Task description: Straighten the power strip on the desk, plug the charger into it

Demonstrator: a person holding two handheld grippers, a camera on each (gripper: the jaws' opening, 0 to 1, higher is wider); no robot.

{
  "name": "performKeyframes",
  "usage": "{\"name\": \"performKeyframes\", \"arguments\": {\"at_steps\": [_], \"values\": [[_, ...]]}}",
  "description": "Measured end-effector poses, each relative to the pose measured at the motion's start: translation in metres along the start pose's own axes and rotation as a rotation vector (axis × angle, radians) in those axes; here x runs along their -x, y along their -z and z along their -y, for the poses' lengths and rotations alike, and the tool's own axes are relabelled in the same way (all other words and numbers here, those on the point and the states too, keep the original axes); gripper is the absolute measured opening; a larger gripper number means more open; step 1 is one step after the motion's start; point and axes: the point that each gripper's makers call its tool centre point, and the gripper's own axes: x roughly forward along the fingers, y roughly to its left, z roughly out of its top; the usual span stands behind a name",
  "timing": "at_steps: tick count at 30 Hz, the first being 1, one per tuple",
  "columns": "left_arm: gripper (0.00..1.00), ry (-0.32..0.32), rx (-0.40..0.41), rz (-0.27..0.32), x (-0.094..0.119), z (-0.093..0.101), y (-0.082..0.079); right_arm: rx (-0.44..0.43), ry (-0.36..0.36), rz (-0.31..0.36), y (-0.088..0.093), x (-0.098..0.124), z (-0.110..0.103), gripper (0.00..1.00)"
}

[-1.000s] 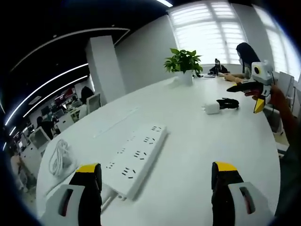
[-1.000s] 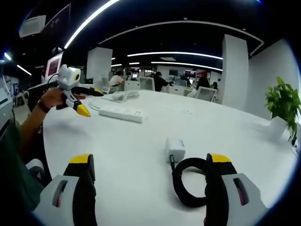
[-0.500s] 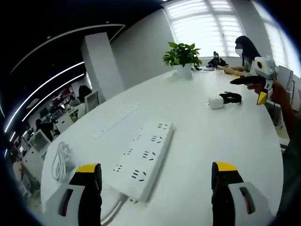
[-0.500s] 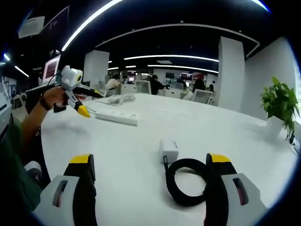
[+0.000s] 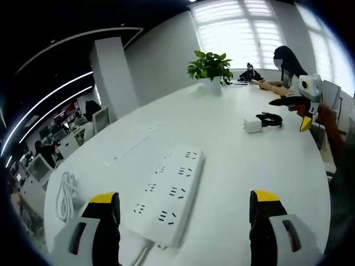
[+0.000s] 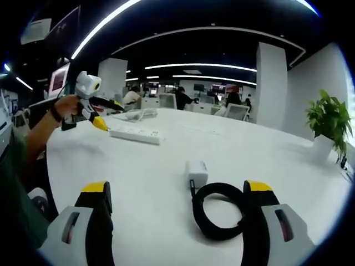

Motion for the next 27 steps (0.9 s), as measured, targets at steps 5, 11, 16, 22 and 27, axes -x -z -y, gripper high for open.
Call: {"name": "performKeyframes", "arguments": {"at_steps": [5, 11, 16, 22, 27], "values": [[0.99, 0.016, -0.016, -0.038, -0.008, -0.001, 0.004, -0.004, 0.003, -0.002, 0.001, 0.001, 0.001, 0.97], [0.99, 0.032, -0.018, -0.045, -0.011, -0.005, 0.002, -0.007, 0.003, -0.006, 0.003, 0.001, 0.001, 0.97], [0.99, 0.05, -0.025, -0.055, -0.017, -0.008, -0.001, -0.023, -0.025, 0.01, -0.001, 0.0, -0.004, 0.97], [0.99, 0.079, -0.023, -0.054, -0.024, -0.013, -0.005, -0.007, -0.018, -0.009, 0.001, 0.0, -0.002, 0.97], [0.99, 0.112, -0.046, -0.085, -0.029, -0.012, -0.001, -0.028, -0.037, 0.017, -0.004, 0.002, -0.006, 0.97]]}}
